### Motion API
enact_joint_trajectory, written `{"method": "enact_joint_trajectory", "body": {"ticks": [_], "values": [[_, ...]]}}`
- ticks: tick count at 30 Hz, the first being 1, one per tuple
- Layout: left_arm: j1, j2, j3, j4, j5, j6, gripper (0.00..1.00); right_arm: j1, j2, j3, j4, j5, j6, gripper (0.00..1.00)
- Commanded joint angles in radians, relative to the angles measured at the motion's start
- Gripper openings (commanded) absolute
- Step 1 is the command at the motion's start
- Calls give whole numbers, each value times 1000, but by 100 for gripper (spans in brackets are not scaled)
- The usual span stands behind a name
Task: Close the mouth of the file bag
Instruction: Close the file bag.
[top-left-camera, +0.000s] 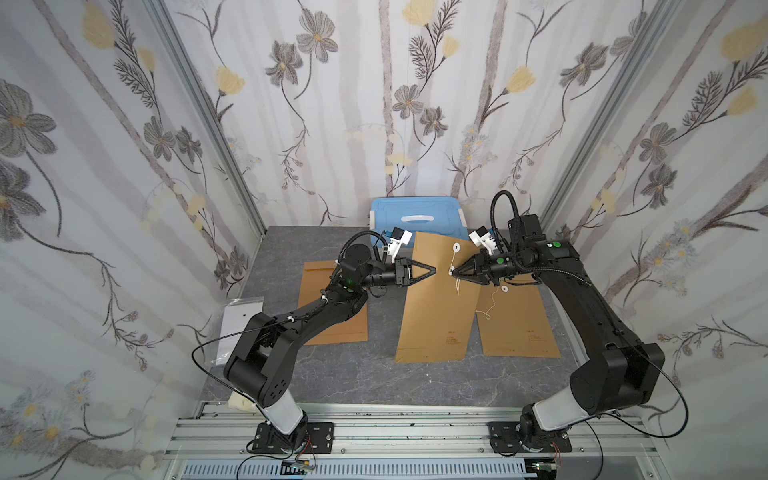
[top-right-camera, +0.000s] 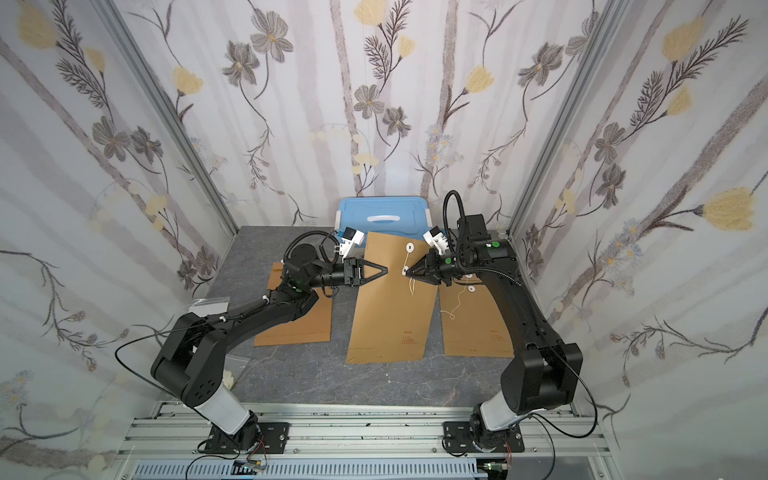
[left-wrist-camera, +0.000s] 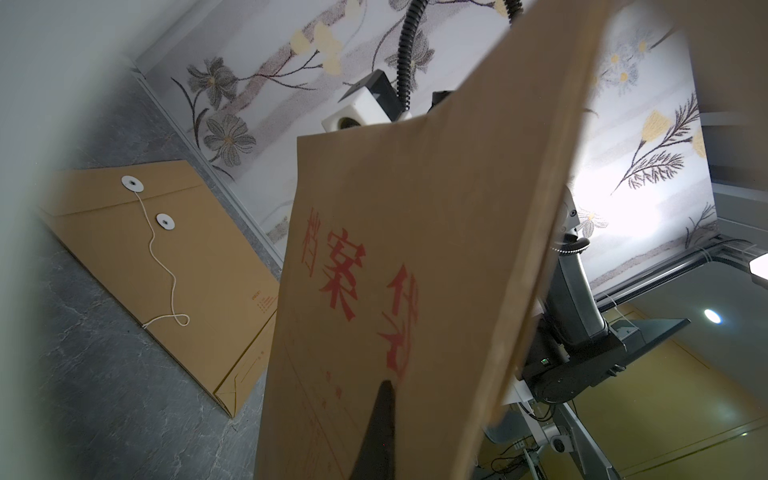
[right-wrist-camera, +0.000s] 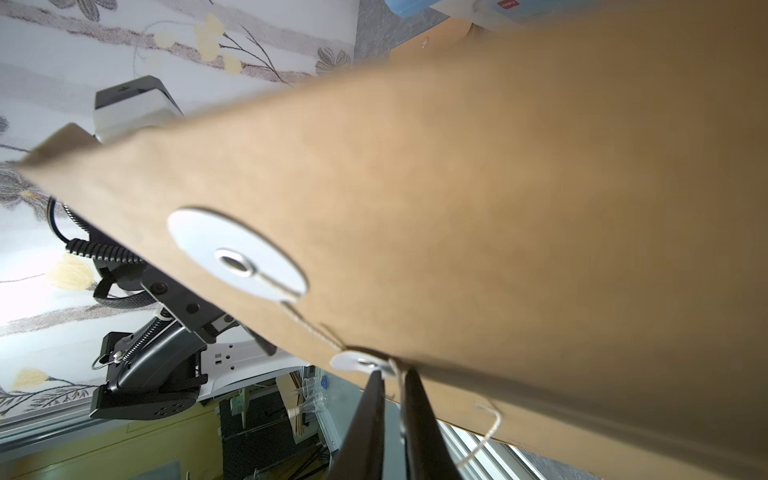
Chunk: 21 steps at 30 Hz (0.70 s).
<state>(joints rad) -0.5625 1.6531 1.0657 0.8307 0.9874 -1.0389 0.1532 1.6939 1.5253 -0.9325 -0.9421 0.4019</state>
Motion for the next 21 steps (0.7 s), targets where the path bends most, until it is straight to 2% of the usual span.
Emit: {"method": "enact_joint_trajectory", "body": {"ticks": [1, 7, 13, 21], "values": [[-1, -9, -1, 34, -7, 2, 0, -1, -10, -25, 80, -39, 14, 12], [0, -10, -7, 33, -9, 4, 0, -10, -23, -46, 100, -42, 24, 7], [6, -5, -16, 62, -18, -14, 0, -26, -32, -74, 105, -97, 16, 12], [8, 8, -7, 94, -13, -42, 0, -17, -42, -157, 238, -140, 83, 16]]}}
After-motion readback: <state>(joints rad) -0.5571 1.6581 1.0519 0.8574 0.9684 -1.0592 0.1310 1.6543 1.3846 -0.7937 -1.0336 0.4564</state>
